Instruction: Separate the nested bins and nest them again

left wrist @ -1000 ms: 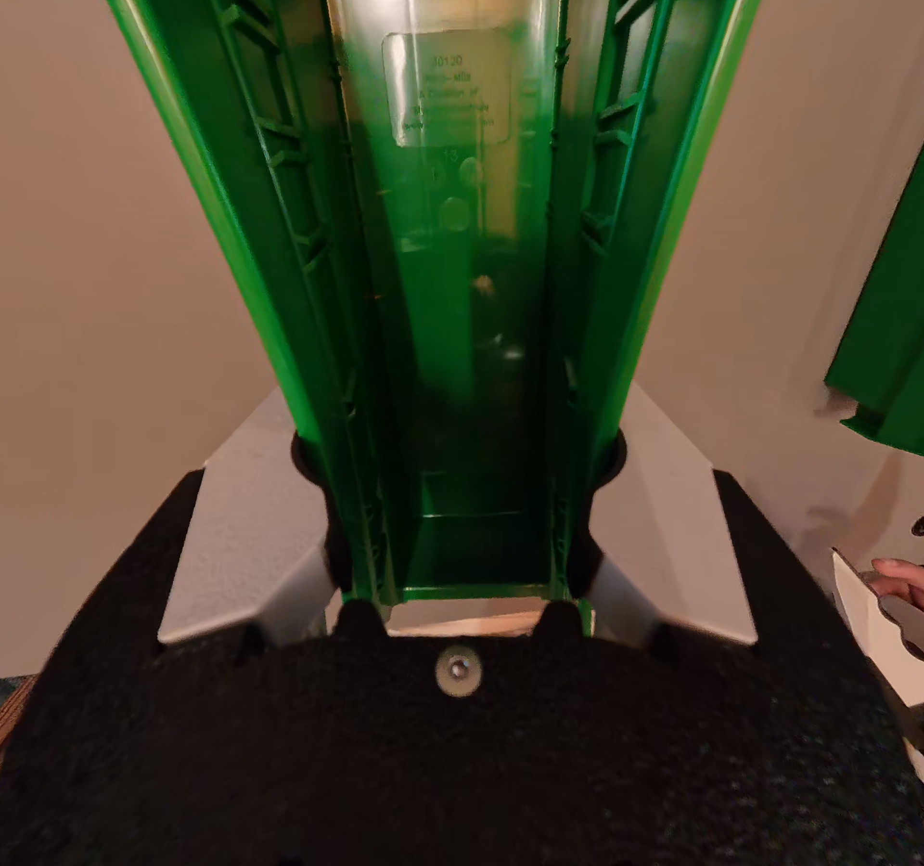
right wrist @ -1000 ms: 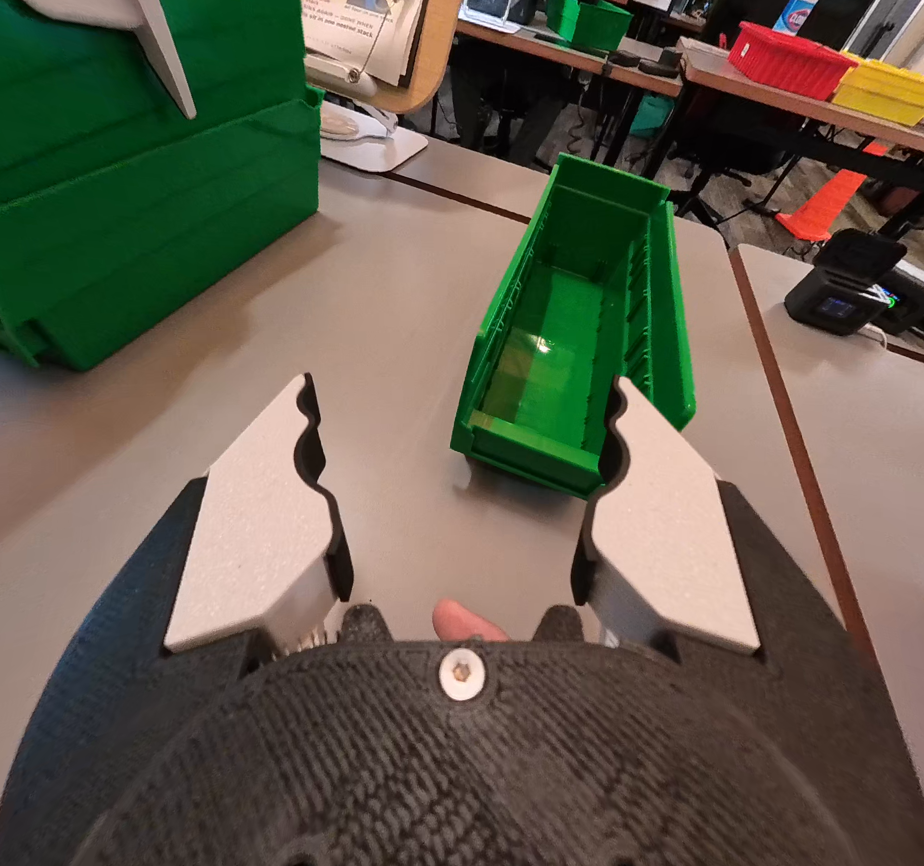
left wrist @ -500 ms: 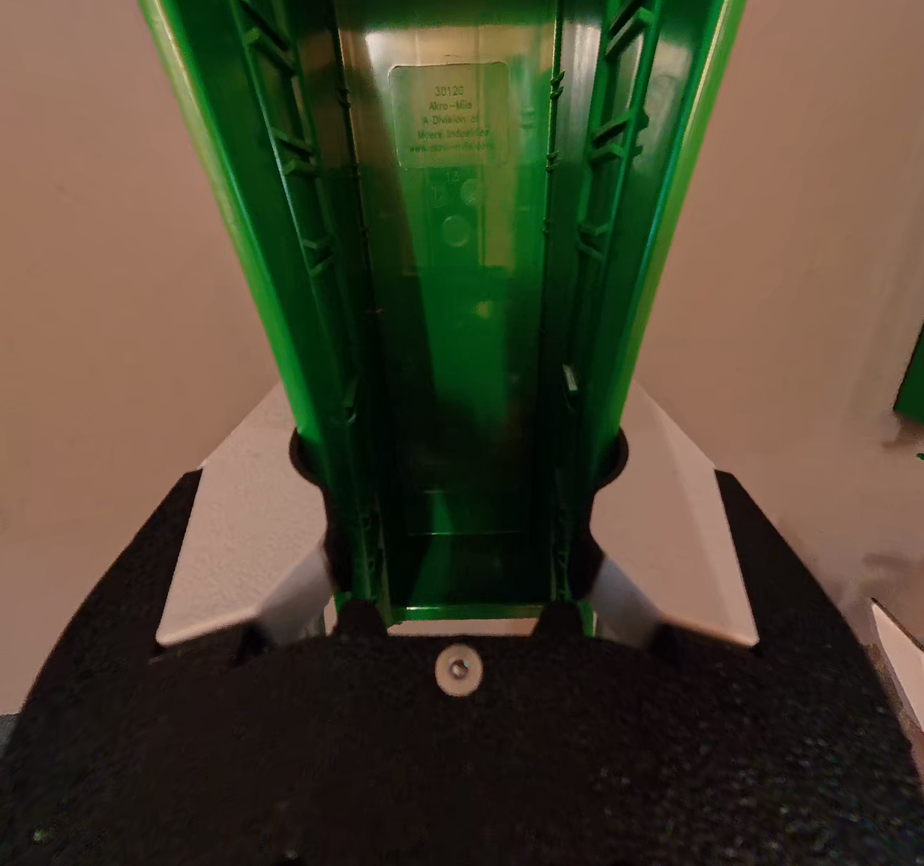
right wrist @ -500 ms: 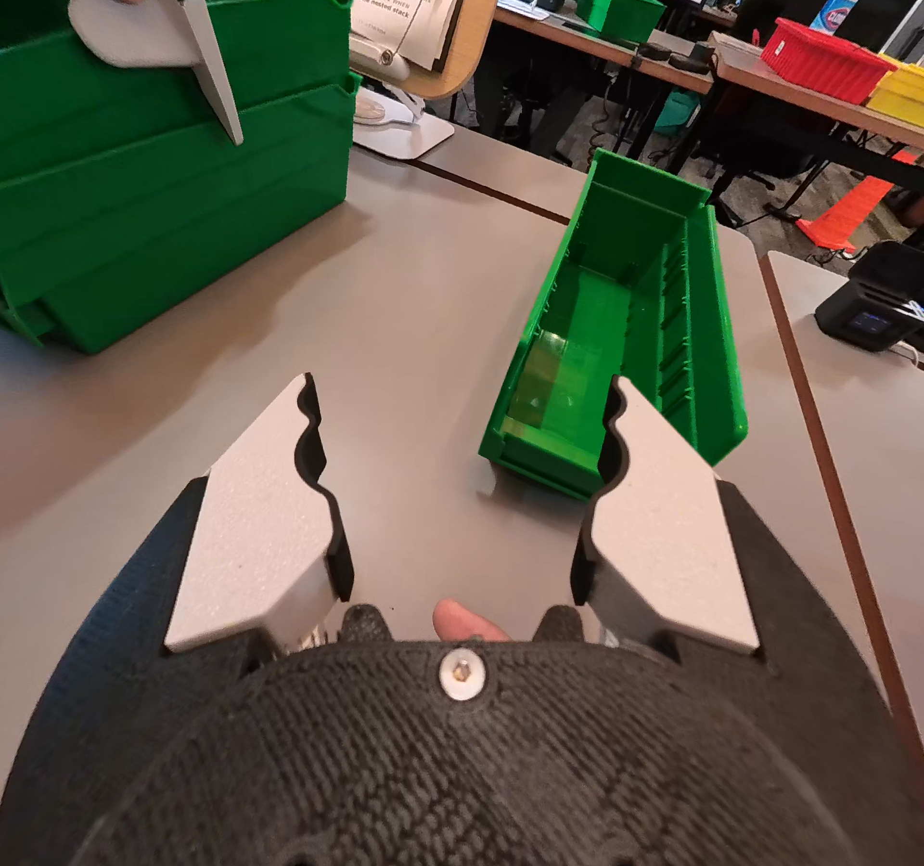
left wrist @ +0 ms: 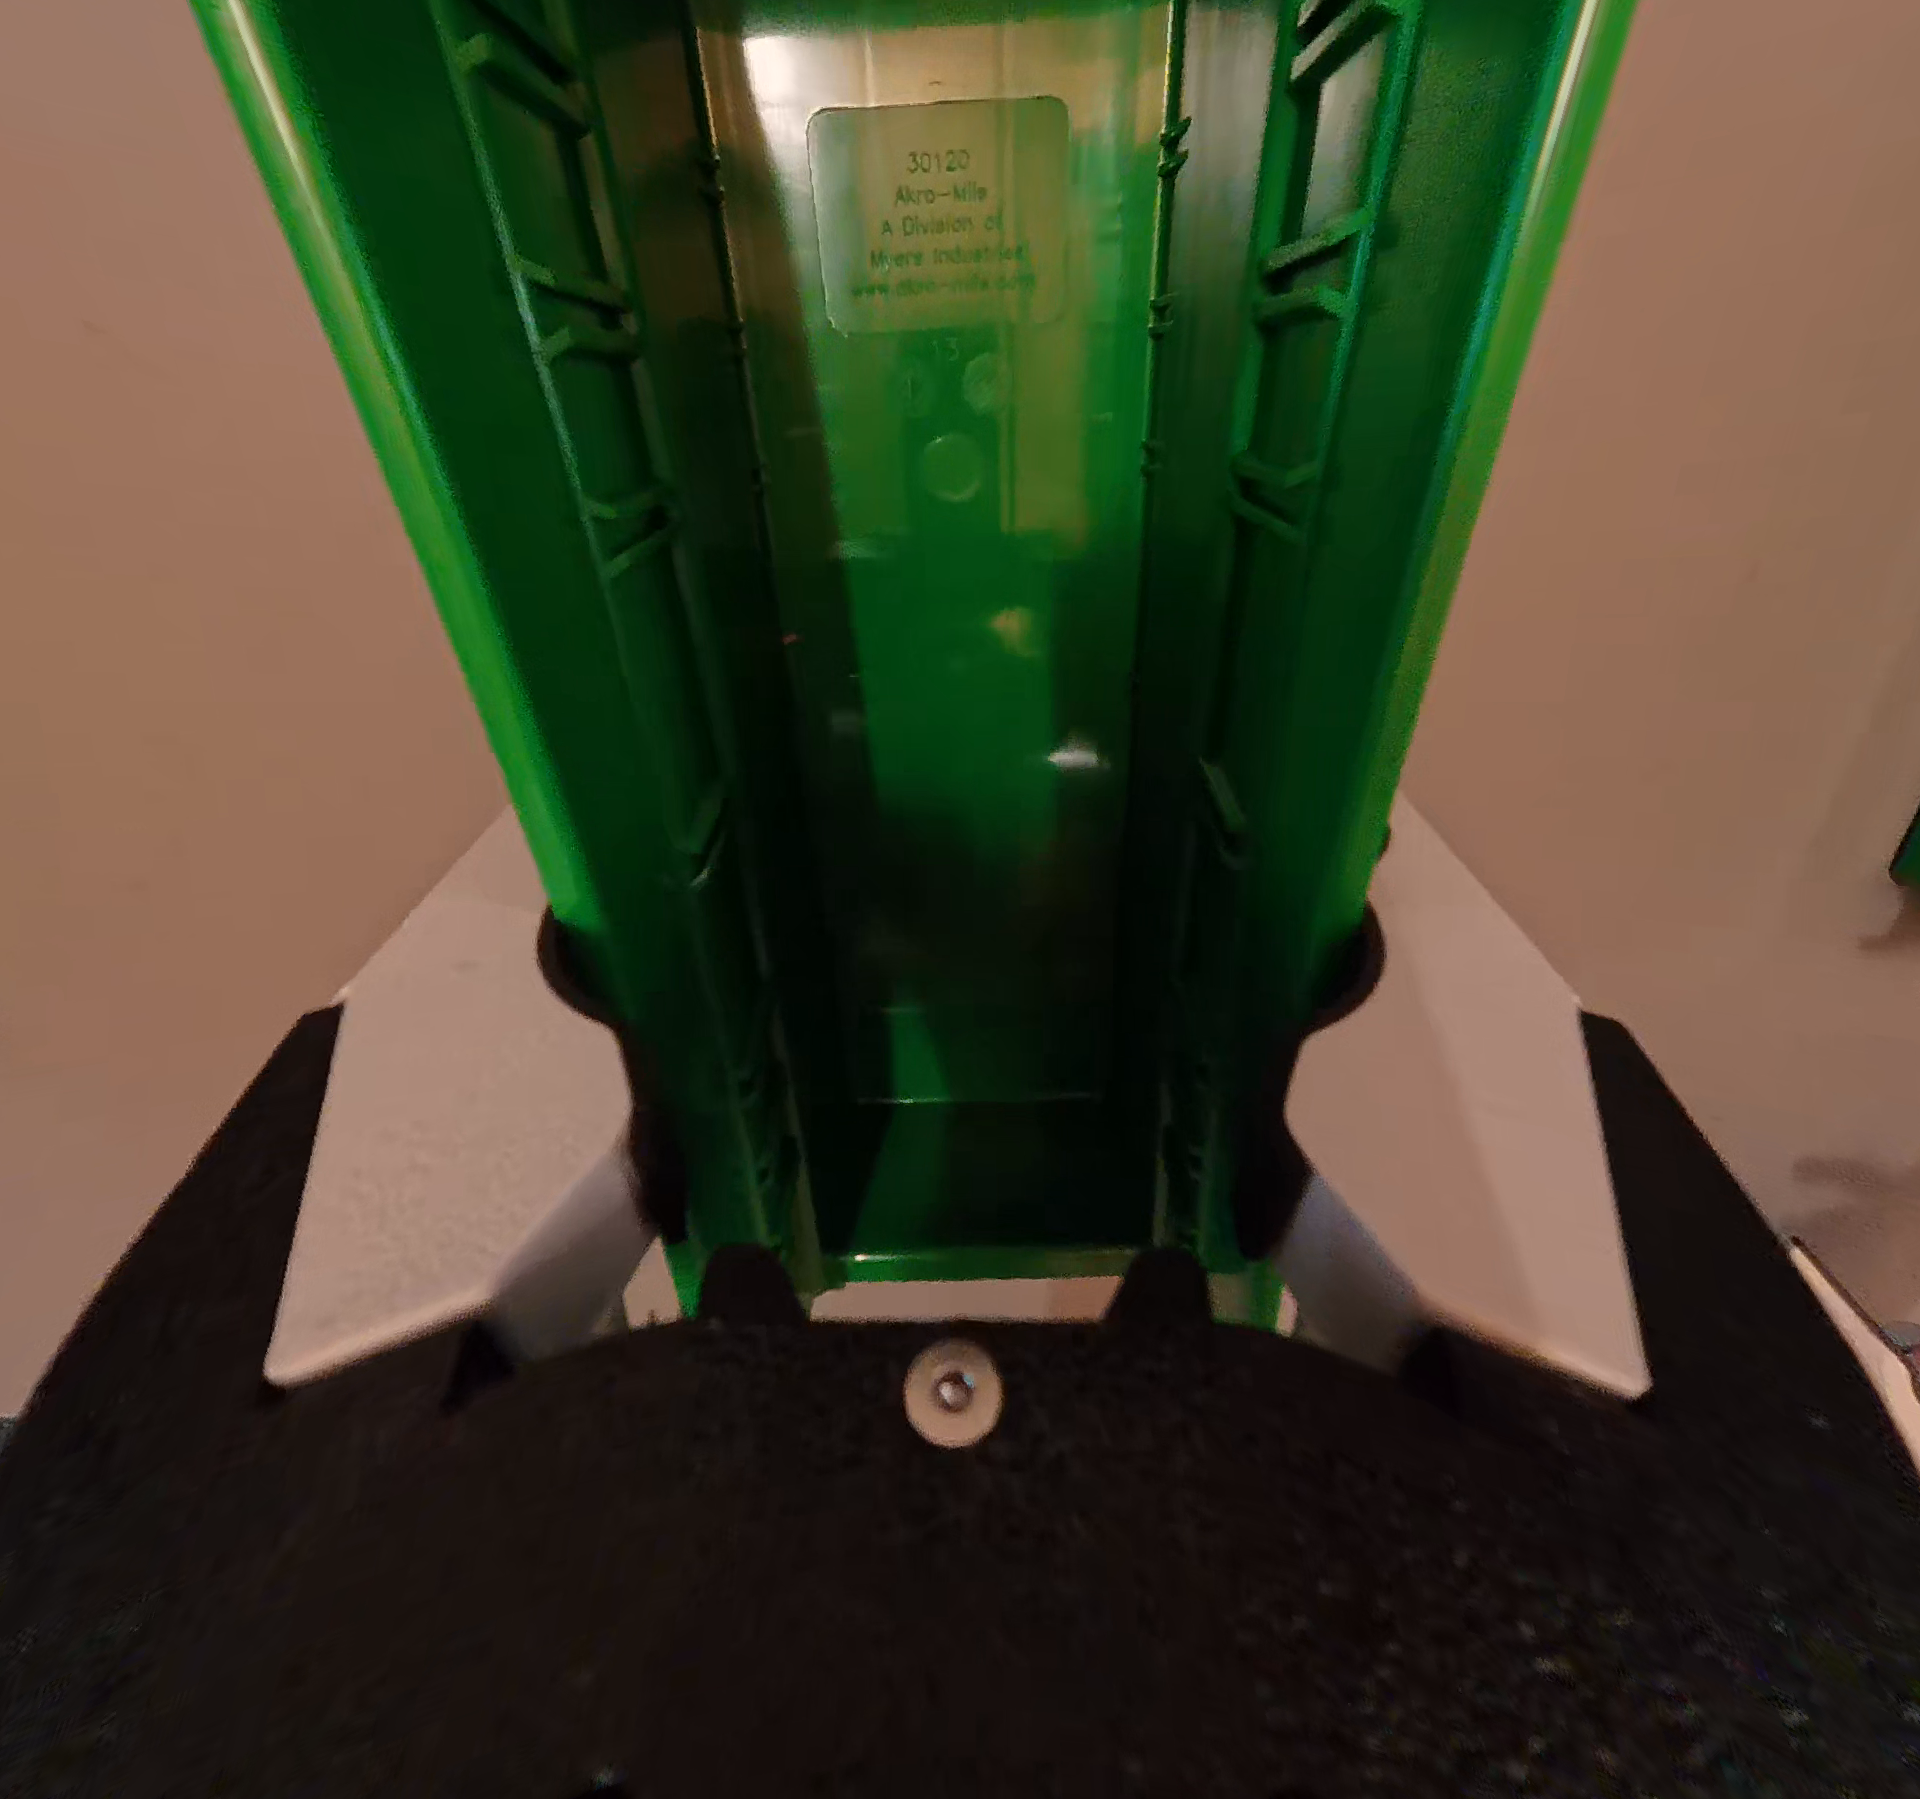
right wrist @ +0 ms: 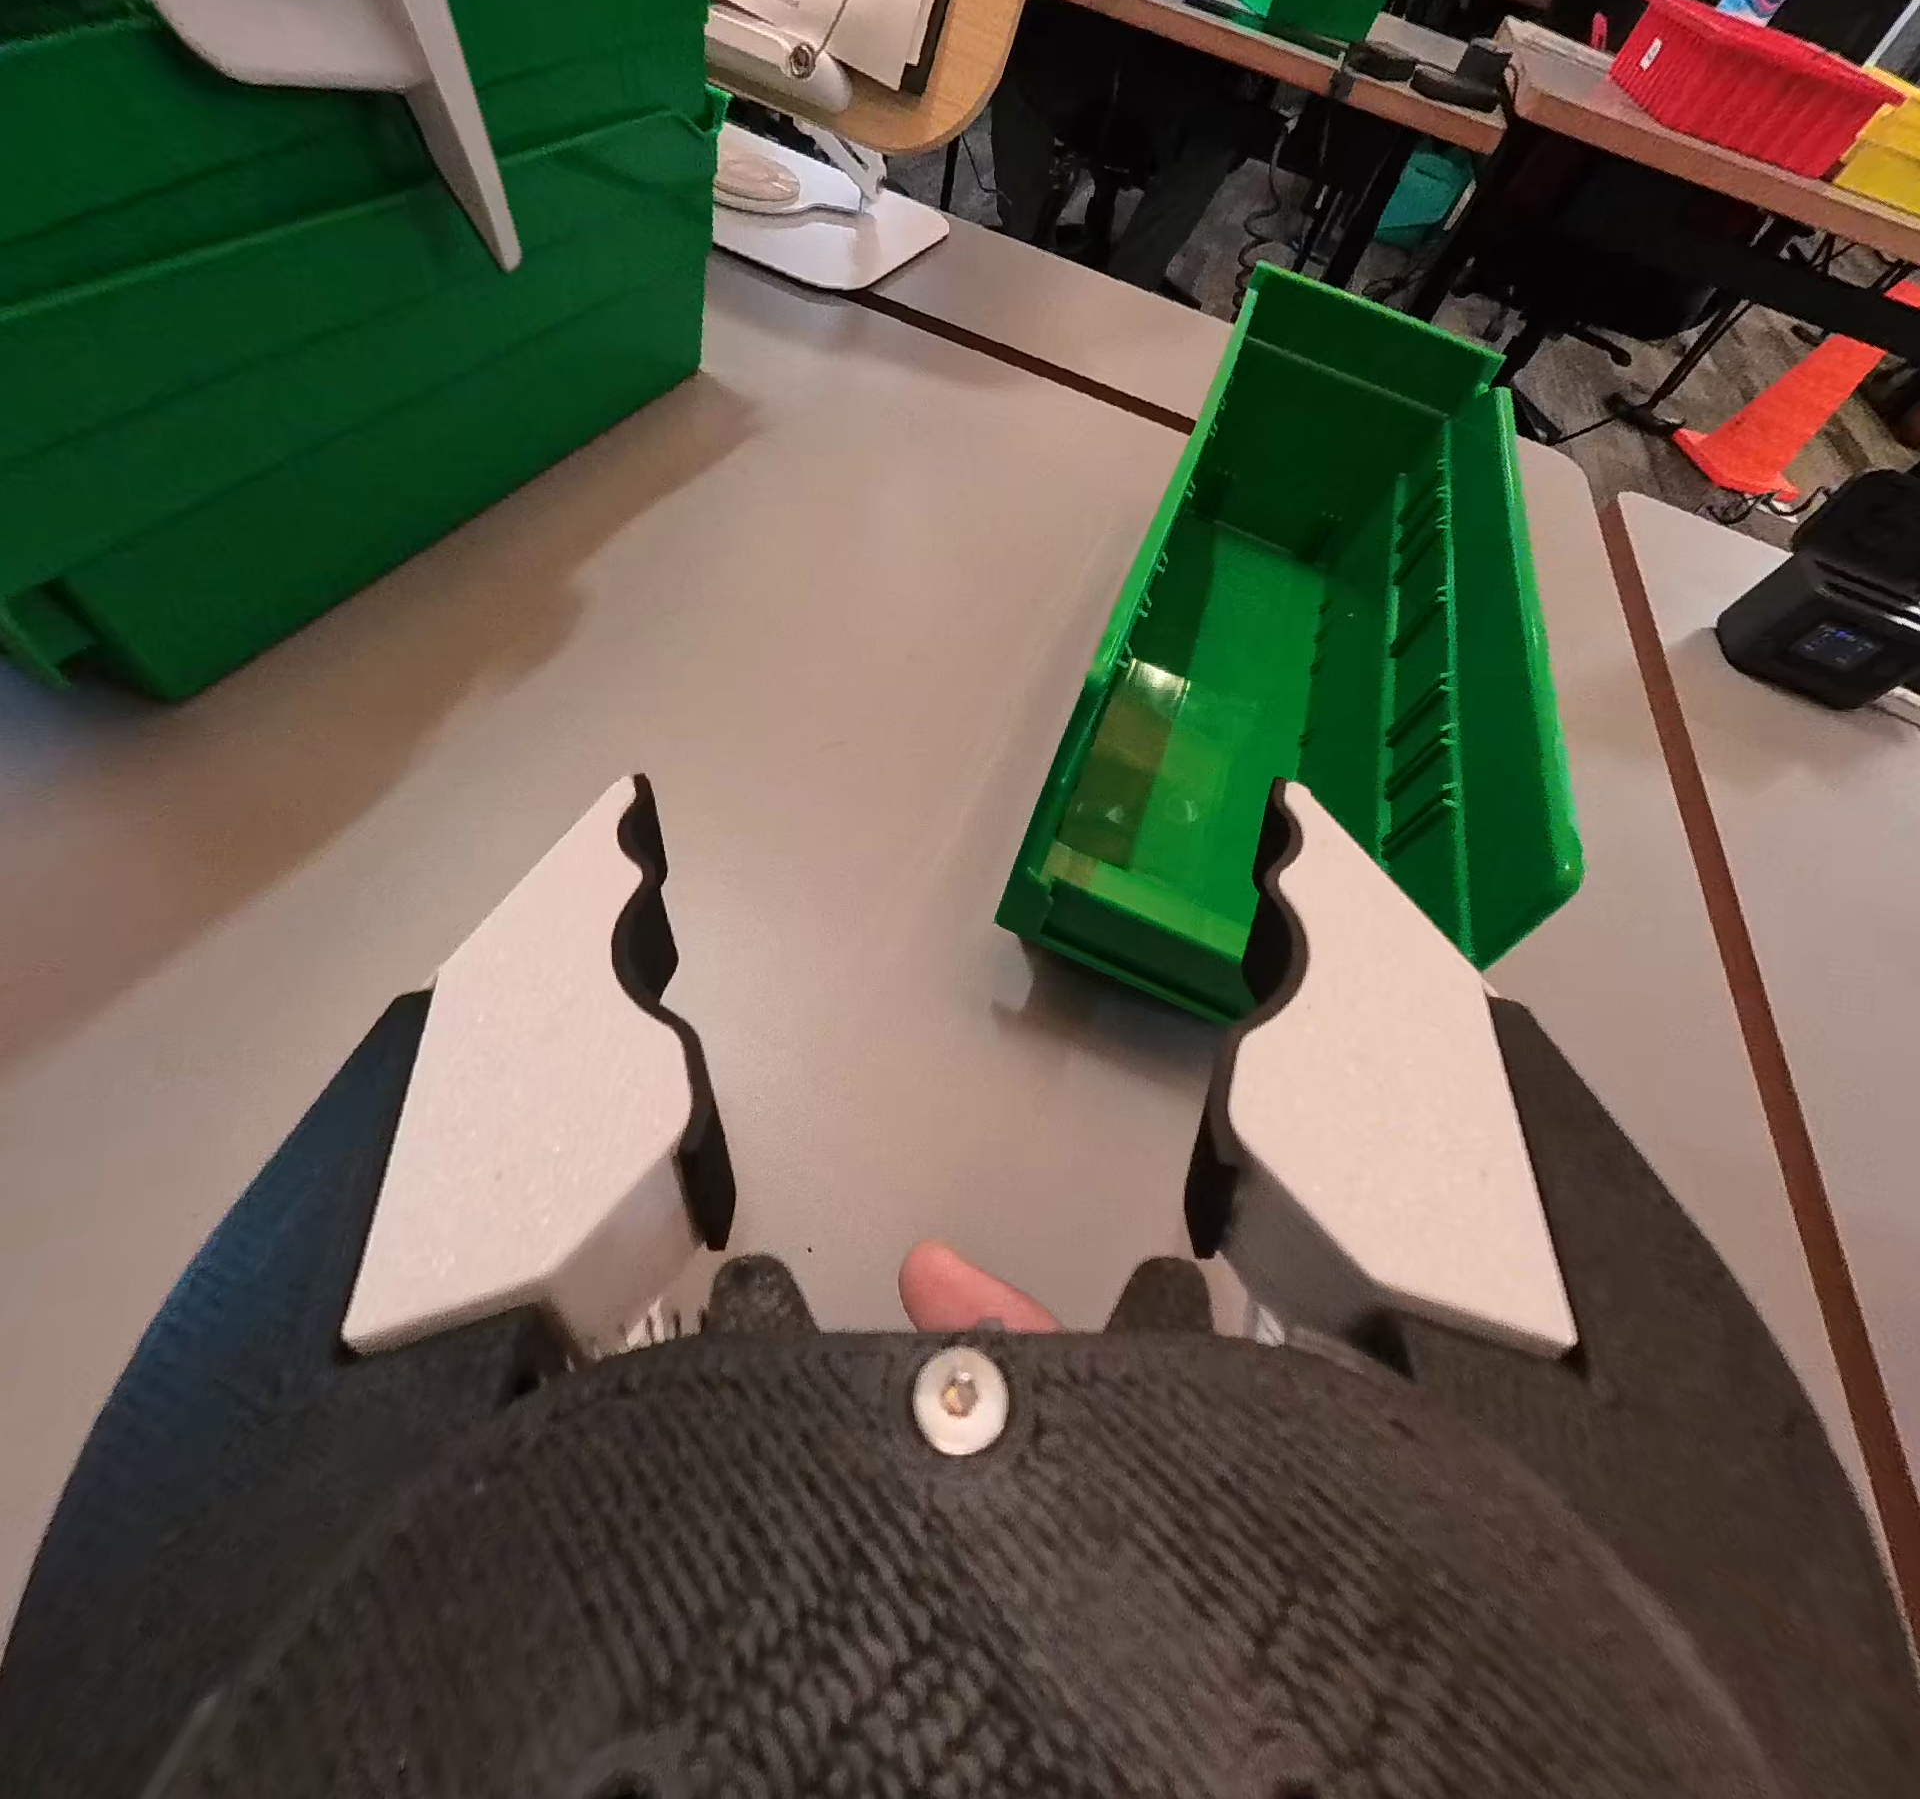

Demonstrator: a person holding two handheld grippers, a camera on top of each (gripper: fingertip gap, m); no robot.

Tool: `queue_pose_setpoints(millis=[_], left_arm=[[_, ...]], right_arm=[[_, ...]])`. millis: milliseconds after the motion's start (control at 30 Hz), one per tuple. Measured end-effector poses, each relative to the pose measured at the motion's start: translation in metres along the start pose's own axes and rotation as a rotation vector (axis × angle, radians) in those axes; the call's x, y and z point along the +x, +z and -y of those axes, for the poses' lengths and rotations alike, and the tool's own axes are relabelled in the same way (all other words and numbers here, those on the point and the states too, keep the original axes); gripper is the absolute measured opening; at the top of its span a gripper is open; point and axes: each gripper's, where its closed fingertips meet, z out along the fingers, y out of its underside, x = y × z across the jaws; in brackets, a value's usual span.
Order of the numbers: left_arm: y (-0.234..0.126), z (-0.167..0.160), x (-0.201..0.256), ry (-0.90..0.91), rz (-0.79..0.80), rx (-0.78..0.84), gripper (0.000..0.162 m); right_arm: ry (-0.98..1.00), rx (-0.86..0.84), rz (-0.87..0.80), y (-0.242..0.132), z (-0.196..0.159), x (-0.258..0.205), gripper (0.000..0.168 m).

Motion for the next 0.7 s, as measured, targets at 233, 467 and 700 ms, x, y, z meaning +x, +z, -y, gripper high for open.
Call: queue_pose_setpoints(millis=[233, 467, 700], left_arm=[[-0.012, 0.009, -0.008, 0.071, 0.004, 0.082, 0.149], [-0.096, 0.045, -0.047, 0.121, 0.047, 0.341, 0.133], [-0.155, 0.067, -0.188, 0.115, 0.148, 0.505, 0.129]], right_arm=[[-0.004, -0.015, 0.002, 0.002, -0.005, 0.0, 0.113], [-0.015, -0.034, 0.002, 0.004, -0.009, -0.002, 0.113], [-0.012, -0.024, 0.0, 0.002, -0.006, 0.0, 0.113]])
